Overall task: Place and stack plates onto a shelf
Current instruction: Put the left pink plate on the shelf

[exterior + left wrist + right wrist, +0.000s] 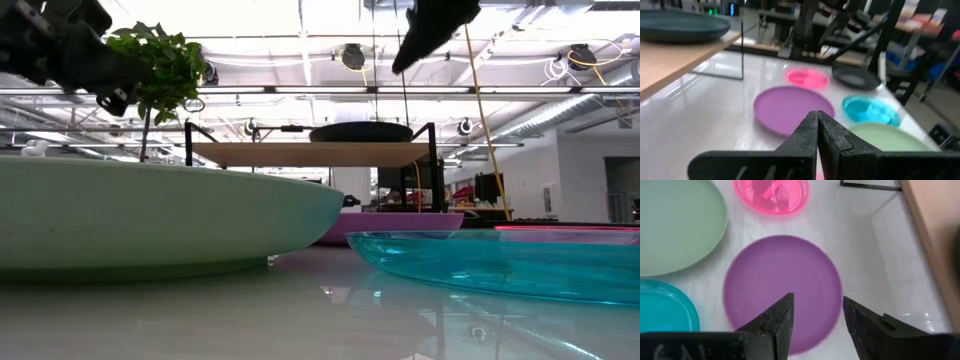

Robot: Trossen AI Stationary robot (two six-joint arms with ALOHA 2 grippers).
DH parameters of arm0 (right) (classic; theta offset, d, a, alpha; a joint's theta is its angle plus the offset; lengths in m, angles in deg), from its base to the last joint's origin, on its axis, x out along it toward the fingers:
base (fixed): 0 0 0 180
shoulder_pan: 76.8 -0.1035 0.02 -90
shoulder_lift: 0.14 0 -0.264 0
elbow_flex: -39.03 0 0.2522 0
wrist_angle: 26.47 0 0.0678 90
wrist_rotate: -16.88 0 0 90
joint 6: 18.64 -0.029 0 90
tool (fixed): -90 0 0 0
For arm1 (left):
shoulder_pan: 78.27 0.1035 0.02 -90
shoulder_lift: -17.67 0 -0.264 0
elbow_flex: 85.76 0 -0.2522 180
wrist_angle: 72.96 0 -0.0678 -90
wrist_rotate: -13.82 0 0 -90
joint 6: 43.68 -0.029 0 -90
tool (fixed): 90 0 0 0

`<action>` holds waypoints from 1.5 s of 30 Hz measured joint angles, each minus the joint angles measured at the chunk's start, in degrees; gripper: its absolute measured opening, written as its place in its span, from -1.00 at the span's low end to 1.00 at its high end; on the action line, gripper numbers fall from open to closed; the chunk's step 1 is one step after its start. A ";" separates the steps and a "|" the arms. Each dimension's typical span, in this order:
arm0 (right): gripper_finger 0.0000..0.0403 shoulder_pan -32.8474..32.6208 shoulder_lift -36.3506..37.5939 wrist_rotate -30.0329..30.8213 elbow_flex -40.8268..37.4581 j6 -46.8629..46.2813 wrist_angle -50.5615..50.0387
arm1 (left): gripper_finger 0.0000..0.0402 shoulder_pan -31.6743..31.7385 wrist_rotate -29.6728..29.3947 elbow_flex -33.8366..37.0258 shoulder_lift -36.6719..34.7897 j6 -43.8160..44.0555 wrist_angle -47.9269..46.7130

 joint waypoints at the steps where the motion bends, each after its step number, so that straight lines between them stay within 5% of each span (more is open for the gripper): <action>1: -0.25 -0.25 0.08 -0.02 -1.34 -0.36 1.67 | -0.98 -0.22 -0.39 -1.40 1.26 -0.16 -1.57; 18: -0.25 -10.80 0.07 -0.47 -23.30 -7.28 38.94 | -0.97 -11.62 -0.81 -17.41 28.89 2.44 -17.00; 26: -0.25 -13.40 0.07 -0.46 -31.51 -4.83 58.38 | -0.50 -16.60 -1.65 -20.72 37.86 9.58 -21.87; 32: -0.25 -13.70 0.07 -0.37 -33.50 -6.42 61.31 | -0.25 -21.03 -1.81 -21.02 42.71 13.86 -23.38; 45: -0.25 -15.23 0.07 0.26 -33.50 -7.35 61.85 | -0.23 -27.42 -11.67 -21.02 54.65 4.38 -24.14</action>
